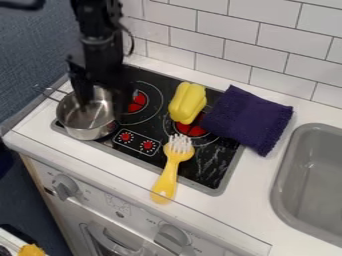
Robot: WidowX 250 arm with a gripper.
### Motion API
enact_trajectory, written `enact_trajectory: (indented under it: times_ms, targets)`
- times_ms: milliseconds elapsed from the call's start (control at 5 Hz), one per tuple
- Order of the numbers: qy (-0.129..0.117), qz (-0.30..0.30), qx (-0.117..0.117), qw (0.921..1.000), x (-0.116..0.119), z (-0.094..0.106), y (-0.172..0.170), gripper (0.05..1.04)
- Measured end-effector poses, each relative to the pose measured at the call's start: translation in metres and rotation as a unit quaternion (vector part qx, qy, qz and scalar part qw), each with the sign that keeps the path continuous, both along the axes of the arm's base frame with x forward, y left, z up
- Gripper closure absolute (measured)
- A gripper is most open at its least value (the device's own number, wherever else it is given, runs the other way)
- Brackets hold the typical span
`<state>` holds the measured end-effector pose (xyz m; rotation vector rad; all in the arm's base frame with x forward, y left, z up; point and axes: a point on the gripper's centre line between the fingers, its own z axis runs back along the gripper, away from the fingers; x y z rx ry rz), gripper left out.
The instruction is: Moved silver pot from bottom left of burners to the top left of burners
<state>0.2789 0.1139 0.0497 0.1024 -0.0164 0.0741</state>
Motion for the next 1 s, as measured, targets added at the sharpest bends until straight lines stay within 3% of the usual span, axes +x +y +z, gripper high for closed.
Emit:
enact_trajectory:
  times_ms: [400,800,1000]
  targets:
    - [0.029,0.022,-0.012,0.9993,-0.003,-0.032,-0.002,0.121]
    - [0.025,0.023,-0.029,0.999,-0.001,-0.036,-0.007,0.705]
    - [0.028,0.022,-0.032,0.9989,-0.002,-0.036,-0.008,0.916]
